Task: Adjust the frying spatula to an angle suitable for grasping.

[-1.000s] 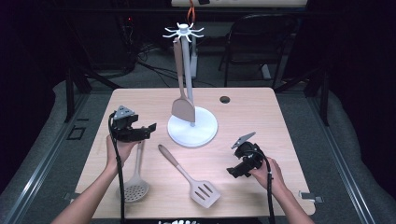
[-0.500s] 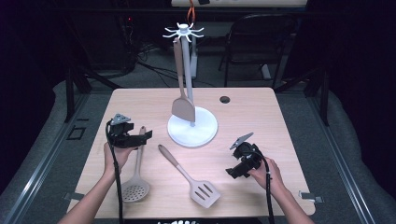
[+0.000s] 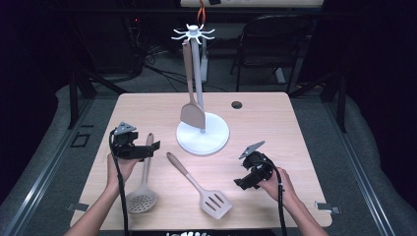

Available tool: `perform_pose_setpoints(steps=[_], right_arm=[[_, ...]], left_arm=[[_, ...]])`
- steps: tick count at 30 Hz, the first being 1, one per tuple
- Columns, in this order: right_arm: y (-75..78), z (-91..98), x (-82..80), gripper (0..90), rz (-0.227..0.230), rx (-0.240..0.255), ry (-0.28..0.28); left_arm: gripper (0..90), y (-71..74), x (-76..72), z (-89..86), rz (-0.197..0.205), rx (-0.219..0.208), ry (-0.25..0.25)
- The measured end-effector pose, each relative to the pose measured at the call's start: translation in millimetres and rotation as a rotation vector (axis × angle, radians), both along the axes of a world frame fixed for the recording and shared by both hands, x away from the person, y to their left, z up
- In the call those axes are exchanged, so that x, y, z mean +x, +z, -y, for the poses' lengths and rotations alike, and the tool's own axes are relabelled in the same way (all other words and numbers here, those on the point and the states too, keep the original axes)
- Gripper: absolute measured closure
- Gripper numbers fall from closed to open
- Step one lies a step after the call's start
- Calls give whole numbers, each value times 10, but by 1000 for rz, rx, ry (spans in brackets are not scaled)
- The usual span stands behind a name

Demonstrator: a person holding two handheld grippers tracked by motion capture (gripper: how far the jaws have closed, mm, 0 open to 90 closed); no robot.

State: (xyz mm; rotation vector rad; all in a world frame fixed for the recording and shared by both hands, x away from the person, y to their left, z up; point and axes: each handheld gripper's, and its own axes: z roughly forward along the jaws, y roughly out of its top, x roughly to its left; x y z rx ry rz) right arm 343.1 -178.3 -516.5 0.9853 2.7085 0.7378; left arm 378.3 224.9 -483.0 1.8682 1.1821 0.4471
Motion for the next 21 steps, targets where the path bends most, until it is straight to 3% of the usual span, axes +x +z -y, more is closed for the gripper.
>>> perform_pose_setpoints(steps=[2,5,10,12,17,21], right_arm=[[21,-34,-28,237,-17,18,4],[60,-115,-91,519,-37,21,6],[174,-321,-251,847,-15,83,93],[181,-410,-306,900,-22,96,121],[211,-590,-438,900,-41,75,202],[199,-694,-512,900,-52,70,233]], left_arm=[[23,3,-16,38,5,9,-2],[23,3,-34,79,5,9,-5],[12,1,-18,125,-12,17,-3],[6,-11,-18,151,-22,30,-11],[1,-70,-11,202,-49,54,-35],[0,-98,-5,211,-49,52,-25]])
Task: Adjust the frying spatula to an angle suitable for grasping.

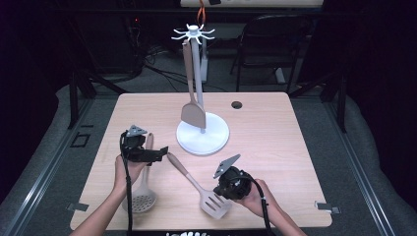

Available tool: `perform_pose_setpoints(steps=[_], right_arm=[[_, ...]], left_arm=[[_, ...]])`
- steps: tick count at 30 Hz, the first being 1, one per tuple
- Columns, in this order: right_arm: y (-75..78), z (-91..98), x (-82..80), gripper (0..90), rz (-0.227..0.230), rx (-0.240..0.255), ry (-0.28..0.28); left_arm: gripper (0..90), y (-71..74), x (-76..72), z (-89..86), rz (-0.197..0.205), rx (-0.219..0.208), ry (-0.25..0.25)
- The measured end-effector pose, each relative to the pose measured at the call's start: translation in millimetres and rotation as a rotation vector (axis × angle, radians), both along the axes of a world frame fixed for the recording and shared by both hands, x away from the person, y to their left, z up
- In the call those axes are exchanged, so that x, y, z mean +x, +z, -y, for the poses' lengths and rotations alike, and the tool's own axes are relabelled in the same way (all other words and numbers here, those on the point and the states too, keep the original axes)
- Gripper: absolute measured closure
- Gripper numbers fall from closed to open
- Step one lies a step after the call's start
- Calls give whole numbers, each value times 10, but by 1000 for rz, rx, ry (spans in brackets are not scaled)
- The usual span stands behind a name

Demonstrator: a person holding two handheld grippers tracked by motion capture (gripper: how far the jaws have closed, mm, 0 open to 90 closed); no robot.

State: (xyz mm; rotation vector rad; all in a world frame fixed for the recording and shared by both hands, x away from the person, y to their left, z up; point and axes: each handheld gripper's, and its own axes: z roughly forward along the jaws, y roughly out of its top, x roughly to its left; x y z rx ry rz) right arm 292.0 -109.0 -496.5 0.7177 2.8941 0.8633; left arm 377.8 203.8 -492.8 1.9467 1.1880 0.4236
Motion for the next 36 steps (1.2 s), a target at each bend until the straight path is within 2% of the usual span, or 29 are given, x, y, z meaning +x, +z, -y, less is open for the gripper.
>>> perform_pose_setpoints(steps=[2,3,6,7,8,10,11,16,18,19,20,22,24,28,30,32,33,35,36], right_arm=[[-19,-21,-3,900,-3,-41,24],[-46,-33,-10,900,-16,-32,23],[-83,-57,-13,900,-26,-67,45],[-106,-69,-21,900,-37,-60,42],[-108,-75,-17,900,-37,-86,55],[-145,-97,-28,900,-56,-87,58],[-144,-106,-32,900,-56,-111,66],[-199,-159,-70,900,-67,-156,83],[-220,-172,-72,900,-80,-175,90],[-243,-182,-78,900,-91,-166,83],[-245,-189,-75,900,-90,-195,88],[-288,-201,-75,900,-104,-199,89],[-323,-216,-70,900,-100,-242,101],[-429,-248,-79,900,-125,-261,101],[-471,-254,-65,900,-127,-287,107],[-495,-245,-56,900,-152,-245,94],[-486,-234,-40,900,-139,-272,105],[-494,-241,-54,900,-152,-248,97],[-489,-243,-54,900,-142,-260,102]], left_arm=[[0,-6,1,1,-3,-1,3],[0,-8,1,-1,-2,4,3],[1,-21,5,4,0,6,9],[1,-25,5,8,3,7,15],[1,-28,5,10,4,8,15],[0,-30,3,18,-1,14,17],[0,-32,2,22,-3,14,16],[1,-39,-3,43,-11,21,13],[1,-41,-3,50,-26,10,15],[1,-42,-4,54,-32,3,17],[2,-46,-5,60,-35,-6,20],[4,-46,-10,71,-47,-10,16],[6,-54,-18,95,-57,-19,14],[26,-69,-36,154,-99,-26,3],[35,-90,-41,195,-123,-36,0],[35,-113,-41,233,-139,-27,-7],[35,-127,-38,250,-151,-27,-11],[35,-162,-19,278,-167,-27,-9],[36,-177,-3,284,-174,-29,-10]])
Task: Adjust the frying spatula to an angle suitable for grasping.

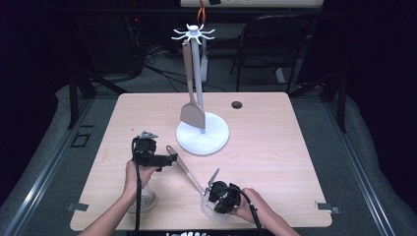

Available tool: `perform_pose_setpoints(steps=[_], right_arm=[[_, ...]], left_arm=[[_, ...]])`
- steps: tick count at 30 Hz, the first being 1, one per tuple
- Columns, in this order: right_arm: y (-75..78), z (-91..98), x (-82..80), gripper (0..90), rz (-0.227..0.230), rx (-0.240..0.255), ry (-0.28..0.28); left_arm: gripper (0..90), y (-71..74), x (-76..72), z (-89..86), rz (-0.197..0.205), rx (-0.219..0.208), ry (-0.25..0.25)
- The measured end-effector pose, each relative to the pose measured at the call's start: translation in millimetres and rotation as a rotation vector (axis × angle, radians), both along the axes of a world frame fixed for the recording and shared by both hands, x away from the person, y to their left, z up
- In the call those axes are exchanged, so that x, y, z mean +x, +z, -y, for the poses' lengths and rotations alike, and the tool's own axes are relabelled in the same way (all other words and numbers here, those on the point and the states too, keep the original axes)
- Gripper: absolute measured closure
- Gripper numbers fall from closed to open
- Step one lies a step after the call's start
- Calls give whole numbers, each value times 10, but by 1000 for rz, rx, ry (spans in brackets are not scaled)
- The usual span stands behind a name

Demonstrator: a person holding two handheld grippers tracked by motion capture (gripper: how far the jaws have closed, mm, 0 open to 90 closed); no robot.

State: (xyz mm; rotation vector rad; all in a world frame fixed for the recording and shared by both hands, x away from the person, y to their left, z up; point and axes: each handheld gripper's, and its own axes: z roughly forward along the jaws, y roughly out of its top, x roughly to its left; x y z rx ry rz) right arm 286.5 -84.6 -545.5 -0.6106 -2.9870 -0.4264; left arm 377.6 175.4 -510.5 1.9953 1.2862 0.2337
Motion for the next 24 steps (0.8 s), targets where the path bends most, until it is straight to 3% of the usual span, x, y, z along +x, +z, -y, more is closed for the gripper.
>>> perform_pose_setpoints(steps=[7,12,19,24], right_arm=[[7,-2,3,900,4,-12,10],[2,-7,0,900,7,-5,16],[10,-16,-3,900,11,-17,17],[6,-13,0,900,17,-18,23]], left_arm=[[56,-134,150,39,-67,-5,-8],[79,-193,235,43,-93,-11,-3],[204,-254,315,102,-122,-30,-14],[351,-275,319,159,-133,-28,-27]])
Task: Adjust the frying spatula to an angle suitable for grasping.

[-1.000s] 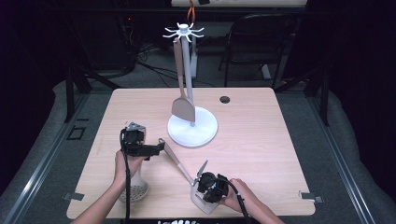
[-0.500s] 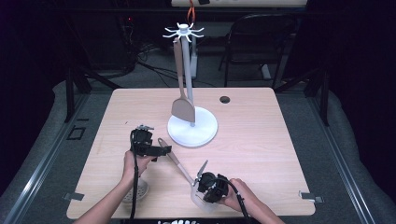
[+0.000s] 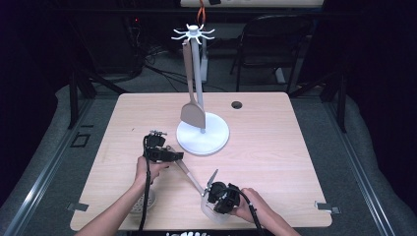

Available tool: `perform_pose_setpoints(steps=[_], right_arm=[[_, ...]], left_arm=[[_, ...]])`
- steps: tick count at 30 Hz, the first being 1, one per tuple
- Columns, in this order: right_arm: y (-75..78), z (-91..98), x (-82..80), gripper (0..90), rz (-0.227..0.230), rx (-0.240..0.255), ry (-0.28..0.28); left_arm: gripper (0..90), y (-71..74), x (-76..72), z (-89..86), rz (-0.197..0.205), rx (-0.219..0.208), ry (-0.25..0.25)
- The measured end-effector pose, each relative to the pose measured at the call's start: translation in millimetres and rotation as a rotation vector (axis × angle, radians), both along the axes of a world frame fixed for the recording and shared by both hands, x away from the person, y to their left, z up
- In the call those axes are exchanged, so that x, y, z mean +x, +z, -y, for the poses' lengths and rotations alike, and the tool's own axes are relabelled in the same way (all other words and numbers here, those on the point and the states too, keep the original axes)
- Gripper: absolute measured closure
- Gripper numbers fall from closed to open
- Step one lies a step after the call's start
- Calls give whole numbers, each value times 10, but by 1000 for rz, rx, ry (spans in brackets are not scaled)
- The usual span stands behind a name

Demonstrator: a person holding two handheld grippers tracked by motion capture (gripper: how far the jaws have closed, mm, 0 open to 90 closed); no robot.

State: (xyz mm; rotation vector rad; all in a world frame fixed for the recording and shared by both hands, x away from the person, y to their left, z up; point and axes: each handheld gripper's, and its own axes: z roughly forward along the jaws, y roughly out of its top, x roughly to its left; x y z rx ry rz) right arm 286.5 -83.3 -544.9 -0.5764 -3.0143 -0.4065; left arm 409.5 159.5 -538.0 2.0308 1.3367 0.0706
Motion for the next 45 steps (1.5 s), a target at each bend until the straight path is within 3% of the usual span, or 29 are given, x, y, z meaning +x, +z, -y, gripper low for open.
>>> perform_pose_setpoints(steps=[2,6,9,10,12,13,15,22,29,33,39,43,45], right_arm=[[0,0,0,900,0,0,0],[1,-5,-1,900,0,-3,2],[-3,6,16,898,-22,17,-11],[1,17,30,883,-30,21,-16],[5,44,63,735,-81,73,-25],[12,47,68,739,-89,79,-34],[31,53,91,724,-69,90,-64],[76,-13,209,650,24,220,-189],[52,-210,344,657,140,255,-226],[32,-205,365,661,115,275,-240],[5,-218,356,694,113,289,-231],[16,-209,350,726,102,300,-255],[13,-187,357,739,86,328,-279]], left_arm=[[394,3,-7,5,3,0,2],[430,2,-11,-48,-3,-48,5],[454,38,-34,-63,13,-75,9],[462,55,-46,-67,24,-88,10],[477,89,-67,-76,37,-102,8],[483,114,-85,-81,47,-108,8],[495,148,-112,-84,61,-125,10],[517,228,-170,-99,92,-146,3],[532,290,-231,-114,129,-167,-12],[538,305,-253,-102,146,-178,-8],[552,372,-326,-68,185,-191,-11],[554,387,-364,-81,189,-208,-11],[545,389,-388,-79,196,-220,-12]])
